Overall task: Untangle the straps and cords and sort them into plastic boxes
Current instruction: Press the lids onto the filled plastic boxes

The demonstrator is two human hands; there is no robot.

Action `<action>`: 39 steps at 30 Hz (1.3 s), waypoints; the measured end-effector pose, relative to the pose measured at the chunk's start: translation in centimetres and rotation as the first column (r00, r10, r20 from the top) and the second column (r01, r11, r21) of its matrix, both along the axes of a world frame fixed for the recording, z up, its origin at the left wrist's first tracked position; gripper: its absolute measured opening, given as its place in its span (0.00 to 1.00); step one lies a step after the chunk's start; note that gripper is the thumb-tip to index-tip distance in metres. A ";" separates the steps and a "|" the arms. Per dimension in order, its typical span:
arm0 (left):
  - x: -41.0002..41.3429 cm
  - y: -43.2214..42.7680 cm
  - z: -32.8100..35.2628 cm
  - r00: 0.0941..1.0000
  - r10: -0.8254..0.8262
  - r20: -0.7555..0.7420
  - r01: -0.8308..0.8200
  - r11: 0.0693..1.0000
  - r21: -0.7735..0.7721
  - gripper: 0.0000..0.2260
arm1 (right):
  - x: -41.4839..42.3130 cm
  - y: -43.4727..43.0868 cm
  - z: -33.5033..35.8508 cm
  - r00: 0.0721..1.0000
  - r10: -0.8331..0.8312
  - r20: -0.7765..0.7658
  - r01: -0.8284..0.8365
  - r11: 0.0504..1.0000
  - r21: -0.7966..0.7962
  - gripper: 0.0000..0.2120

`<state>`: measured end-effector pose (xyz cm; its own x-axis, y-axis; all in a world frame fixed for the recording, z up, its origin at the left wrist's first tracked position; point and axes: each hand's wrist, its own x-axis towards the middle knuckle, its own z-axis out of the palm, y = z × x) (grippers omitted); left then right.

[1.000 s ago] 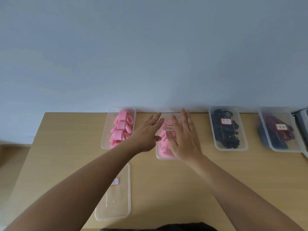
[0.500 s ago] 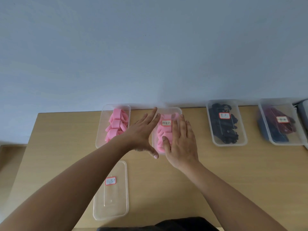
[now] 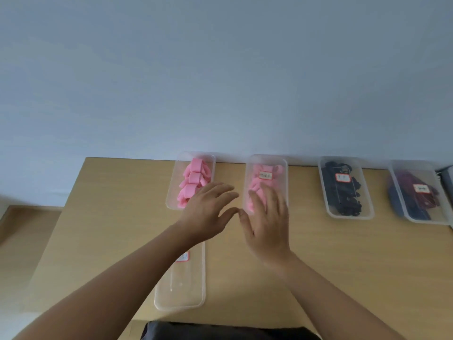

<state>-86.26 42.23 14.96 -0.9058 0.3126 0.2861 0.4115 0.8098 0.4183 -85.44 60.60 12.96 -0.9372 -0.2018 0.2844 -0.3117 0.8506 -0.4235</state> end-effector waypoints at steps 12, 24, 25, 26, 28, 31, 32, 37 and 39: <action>10.5 -14.5 -1.6 0.805 0.438 0.400 -0.564 0.775 0.286 0.09 | 13.7 -16.0 -4.2 0.829 0.017 0.560 -0.203 0.941 0.272 0.47; 8.2 -19.4 -1.2 0.634 0.364 0.683 -0.734 0.562 0.382 0.05 | 11.8 -20.7 0.0 0.976 0.066 0.206 -0.110 0.972 0.208 0.39; 7.4 -19.3 -1.0 0.625 0.352 0.697 -0.742 0.545 0.390 0.05 | 10.0 -20.5 0.4 0.983 0.031 0.181 -0.069 0.975 0.209 0.39; 6.5 -19.1 -0.7 0.615 0.336 0.713 -0.750 0.528 0.398 0.05 | 8.1 -20.2 0.9 0.985 -0.007 0.172 -0.032 0.975 0.222 0.40; 4.7 -18.5 -0.3 0.603 0.298 0.740 -0.758 0.503 0.415 0.04 | 4.0 -19.7 1.6 0.979 -0.068 0.190 0.014 0.961 0.275 0.40; 2.0 -17.3 -0.1 0.587 0.231 0.776 -0.756 0.500 0.423 0.06 | -1.5 -19.5 1.4 0.953 -0.123 0.278 0.019 0.937 0.350 0.41; 1.1 -16.9 -0.2 0.573 0.209 0.792 -0.757 0.505 0.414 0.08 | -2.9 -19.6 1.1 0.947 -0.128 0.295 0.011 0.930 0.368 0.41; -3.2 -15.1 -0.7 0.490 0.136 0.861 -0.789 0.488 0.373 0.17 | -6.2 -19.4 -0.6 0.931 -0.146 0.334 -0.003 0.913 0.408 0.42; -4.4 -14.4 -1.2 0.477 0.112 0.872 -0.791 0.487 0.371 0.16 | -6.3 -19.0 -1.2 0.937 -0.135 0.322 0.000 0.923 0.386 0.43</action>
